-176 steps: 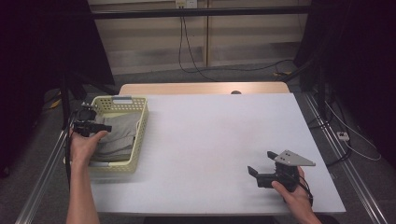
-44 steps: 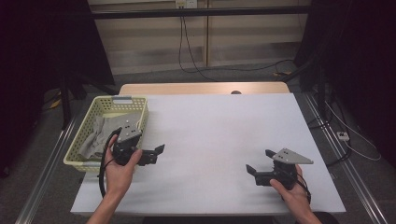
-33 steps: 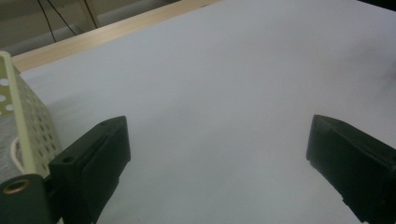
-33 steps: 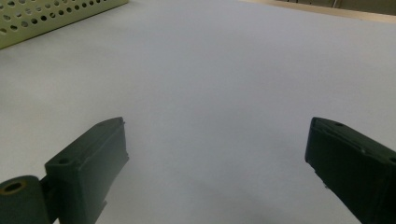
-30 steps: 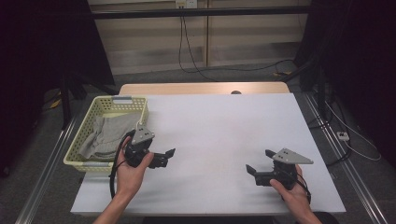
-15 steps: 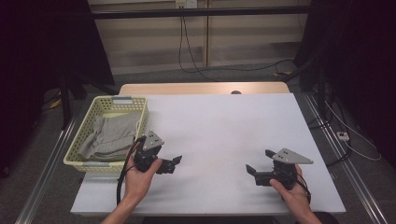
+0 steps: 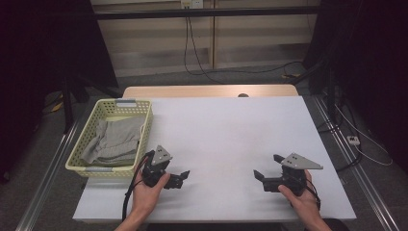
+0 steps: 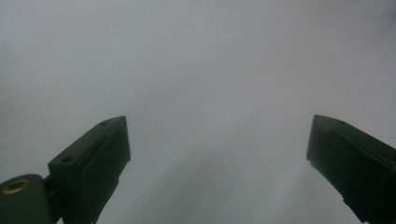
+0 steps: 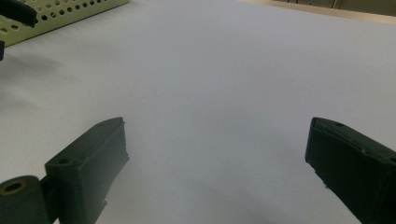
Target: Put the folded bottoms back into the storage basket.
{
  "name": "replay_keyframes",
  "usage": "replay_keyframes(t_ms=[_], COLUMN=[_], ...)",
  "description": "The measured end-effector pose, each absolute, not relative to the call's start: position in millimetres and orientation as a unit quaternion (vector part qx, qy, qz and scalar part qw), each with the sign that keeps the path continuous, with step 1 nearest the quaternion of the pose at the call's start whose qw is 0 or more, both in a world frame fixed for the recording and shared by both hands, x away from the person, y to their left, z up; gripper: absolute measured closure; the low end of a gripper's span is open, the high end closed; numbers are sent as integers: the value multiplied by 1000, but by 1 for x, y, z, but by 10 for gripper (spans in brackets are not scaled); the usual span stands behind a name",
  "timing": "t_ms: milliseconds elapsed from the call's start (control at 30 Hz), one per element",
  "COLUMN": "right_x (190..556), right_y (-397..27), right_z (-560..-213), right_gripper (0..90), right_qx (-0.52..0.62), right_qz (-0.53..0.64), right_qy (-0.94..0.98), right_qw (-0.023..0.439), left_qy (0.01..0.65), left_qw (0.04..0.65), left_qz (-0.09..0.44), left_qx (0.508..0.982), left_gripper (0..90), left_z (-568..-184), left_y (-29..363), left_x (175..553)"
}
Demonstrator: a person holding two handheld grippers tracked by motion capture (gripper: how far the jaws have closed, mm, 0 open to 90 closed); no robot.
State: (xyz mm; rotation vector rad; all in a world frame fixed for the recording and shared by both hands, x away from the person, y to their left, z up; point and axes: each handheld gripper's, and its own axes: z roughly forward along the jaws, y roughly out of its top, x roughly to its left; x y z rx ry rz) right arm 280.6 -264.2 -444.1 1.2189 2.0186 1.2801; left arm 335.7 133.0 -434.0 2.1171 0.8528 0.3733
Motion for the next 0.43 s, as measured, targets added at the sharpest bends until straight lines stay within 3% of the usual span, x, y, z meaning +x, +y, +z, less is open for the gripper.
replay_keyframes(t_ms=[433], right_x=[280], right_y=[-265], right_z=[-444], right_gripper=[54], right_qx=[439], right_qz=[466], right_qy=[734], right_qw=[228], left_qy=[345], left_qw=[404], left_qz=[141], left_qx=[835], left_gripper=[61], left_z=[-443], left_y=[137], left_x=[335])
